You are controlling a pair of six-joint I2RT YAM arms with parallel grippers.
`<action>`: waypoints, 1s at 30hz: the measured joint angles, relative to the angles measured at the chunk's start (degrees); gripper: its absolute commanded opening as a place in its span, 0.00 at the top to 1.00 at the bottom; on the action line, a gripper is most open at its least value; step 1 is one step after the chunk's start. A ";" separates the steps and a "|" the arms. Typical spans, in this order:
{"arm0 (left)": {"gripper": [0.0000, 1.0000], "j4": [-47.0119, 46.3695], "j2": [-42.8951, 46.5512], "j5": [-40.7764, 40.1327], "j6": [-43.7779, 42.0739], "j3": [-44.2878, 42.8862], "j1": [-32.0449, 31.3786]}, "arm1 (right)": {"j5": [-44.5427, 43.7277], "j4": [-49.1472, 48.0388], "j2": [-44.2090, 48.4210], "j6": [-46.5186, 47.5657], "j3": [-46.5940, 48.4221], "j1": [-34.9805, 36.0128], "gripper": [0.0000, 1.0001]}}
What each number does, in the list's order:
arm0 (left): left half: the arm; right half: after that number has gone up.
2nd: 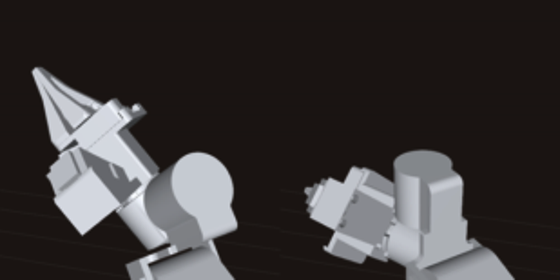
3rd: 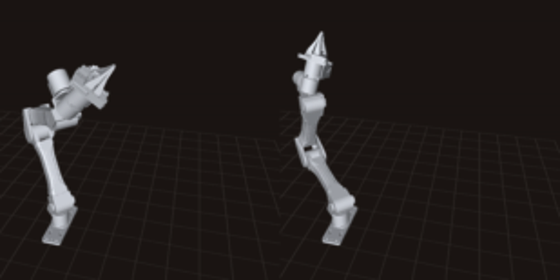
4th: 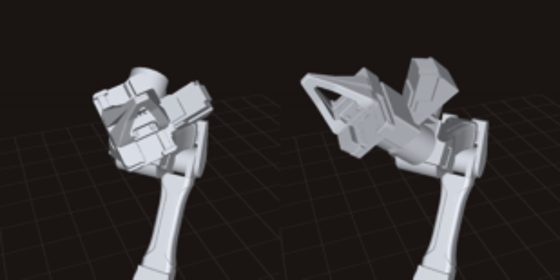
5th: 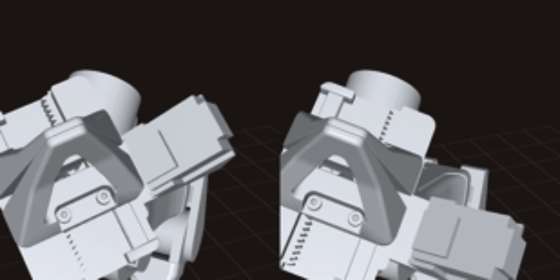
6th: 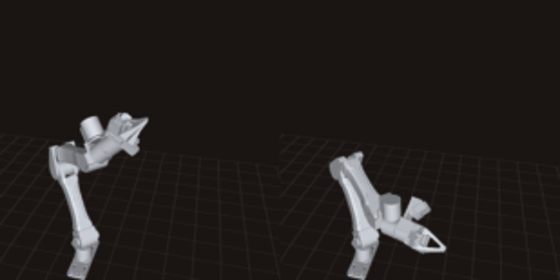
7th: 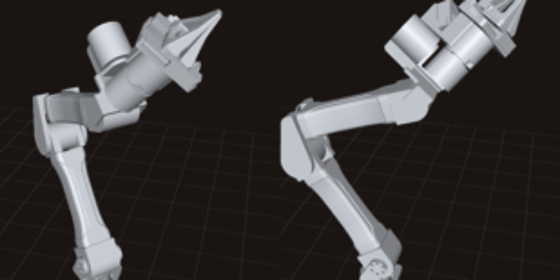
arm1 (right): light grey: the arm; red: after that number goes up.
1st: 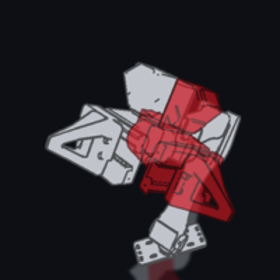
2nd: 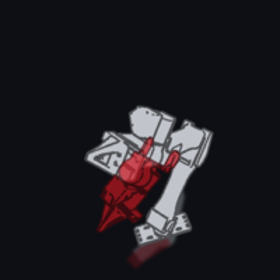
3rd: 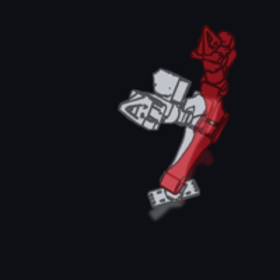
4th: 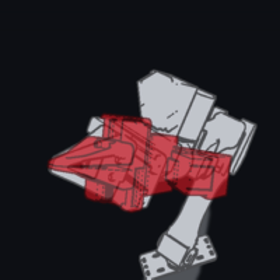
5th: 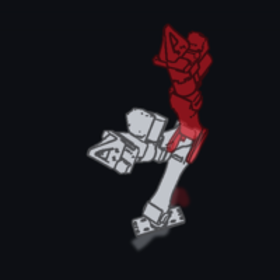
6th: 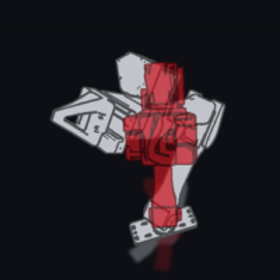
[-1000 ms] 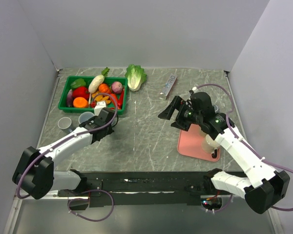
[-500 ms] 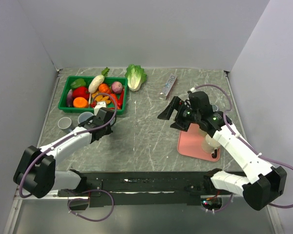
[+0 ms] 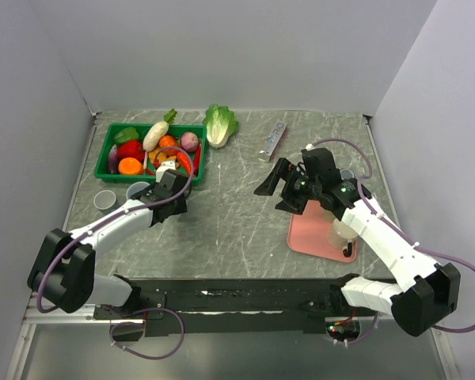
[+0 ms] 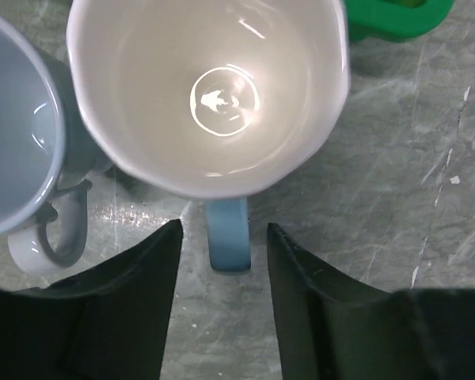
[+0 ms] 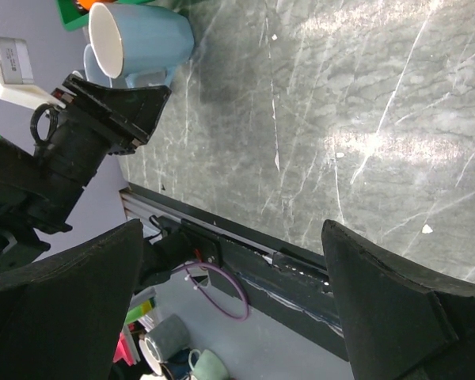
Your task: Turn the mug right side up
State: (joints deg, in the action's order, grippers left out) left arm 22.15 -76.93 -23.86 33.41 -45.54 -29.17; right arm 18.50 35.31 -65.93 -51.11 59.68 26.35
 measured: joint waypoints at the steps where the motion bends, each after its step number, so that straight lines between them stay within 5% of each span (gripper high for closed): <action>1: 0.42 0.04 -0.04 -0.02 0.00 -0.22 0.00 | 0.00 -0.02 0.00 -0.02 0.00 0.00 0.01; 18: 0.25 5.35 8.59 1.60 -0.20 -5.57 -1.05 | -2.16 1.25 -0.79 -0.15 0.04 -0.02 0.00; 30: 0.14 6.60 17.49 6.32 -0.48 -9.77 -1.07 | -16.44 9.09 -1.36 3.30 3.10 -4.35 0.00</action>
State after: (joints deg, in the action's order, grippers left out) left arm 28.75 -59.44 -17.54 32.93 -55.31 -30.24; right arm 2.07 44.40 -67.29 -47.81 62.78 22.00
